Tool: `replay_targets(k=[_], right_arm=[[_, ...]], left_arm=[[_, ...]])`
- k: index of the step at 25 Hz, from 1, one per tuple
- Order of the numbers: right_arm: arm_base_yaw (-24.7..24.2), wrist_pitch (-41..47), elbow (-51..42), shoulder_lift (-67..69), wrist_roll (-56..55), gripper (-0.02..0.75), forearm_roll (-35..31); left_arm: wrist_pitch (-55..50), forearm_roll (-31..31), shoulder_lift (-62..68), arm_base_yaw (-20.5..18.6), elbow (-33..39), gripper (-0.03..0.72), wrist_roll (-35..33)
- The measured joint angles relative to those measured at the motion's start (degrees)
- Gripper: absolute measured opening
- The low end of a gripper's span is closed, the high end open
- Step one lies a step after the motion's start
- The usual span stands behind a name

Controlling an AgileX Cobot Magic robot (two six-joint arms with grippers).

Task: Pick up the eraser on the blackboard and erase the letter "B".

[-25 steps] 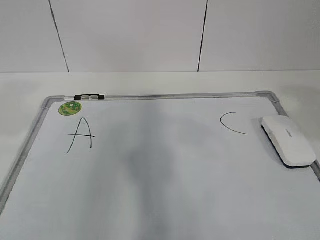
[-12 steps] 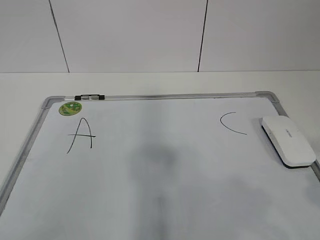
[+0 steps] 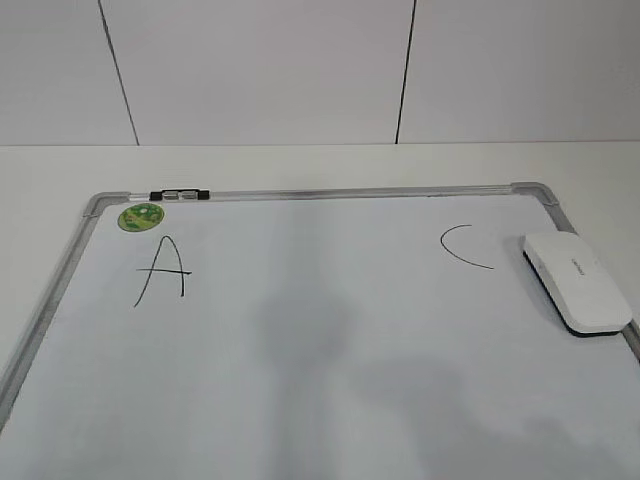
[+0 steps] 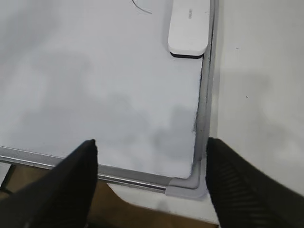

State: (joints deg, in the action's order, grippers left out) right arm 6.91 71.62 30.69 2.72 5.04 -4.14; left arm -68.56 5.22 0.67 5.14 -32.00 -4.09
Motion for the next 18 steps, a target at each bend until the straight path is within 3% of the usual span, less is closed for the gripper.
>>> replay_targets(k=[18], right_arm=[[0.0, -4.95, -2.21, -3.75, 0.29, 0.552, 2.07]], left_arm=[[4.66, -0.6, 0.0, 0.04, 1.72, 0.241, -0.08]])
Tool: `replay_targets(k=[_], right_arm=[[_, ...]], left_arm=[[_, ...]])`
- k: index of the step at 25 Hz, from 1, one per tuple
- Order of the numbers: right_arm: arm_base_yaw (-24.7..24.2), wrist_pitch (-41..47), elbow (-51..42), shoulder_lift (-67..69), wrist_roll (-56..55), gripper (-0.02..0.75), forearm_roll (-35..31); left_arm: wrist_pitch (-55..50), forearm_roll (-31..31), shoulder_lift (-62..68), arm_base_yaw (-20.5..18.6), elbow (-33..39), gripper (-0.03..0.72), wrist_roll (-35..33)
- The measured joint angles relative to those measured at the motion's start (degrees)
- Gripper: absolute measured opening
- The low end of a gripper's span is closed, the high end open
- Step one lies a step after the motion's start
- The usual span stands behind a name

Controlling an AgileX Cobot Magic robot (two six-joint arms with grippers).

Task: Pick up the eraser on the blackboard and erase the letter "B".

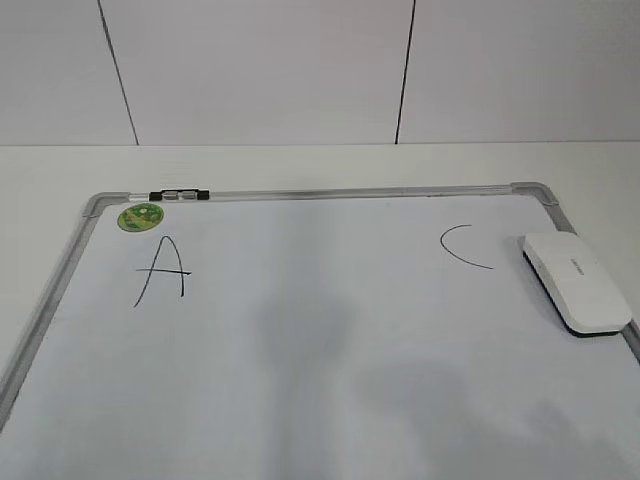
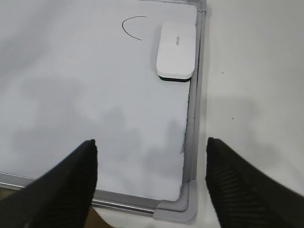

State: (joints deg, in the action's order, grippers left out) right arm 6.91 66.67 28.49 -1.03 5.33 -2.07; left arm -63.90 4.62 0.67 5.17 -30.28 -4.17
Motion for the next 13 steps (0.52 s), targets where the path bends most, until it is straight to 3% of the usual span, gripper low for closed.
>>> replay_targets(k=[13], right_arm=[[0.0, -0.09, 0.0, 0.0, 0.0, 0.552, 0.02]], left_arm=[[0.0, 0.0, 0.0, 0.0, 0.0, 0.241, 0.0]])
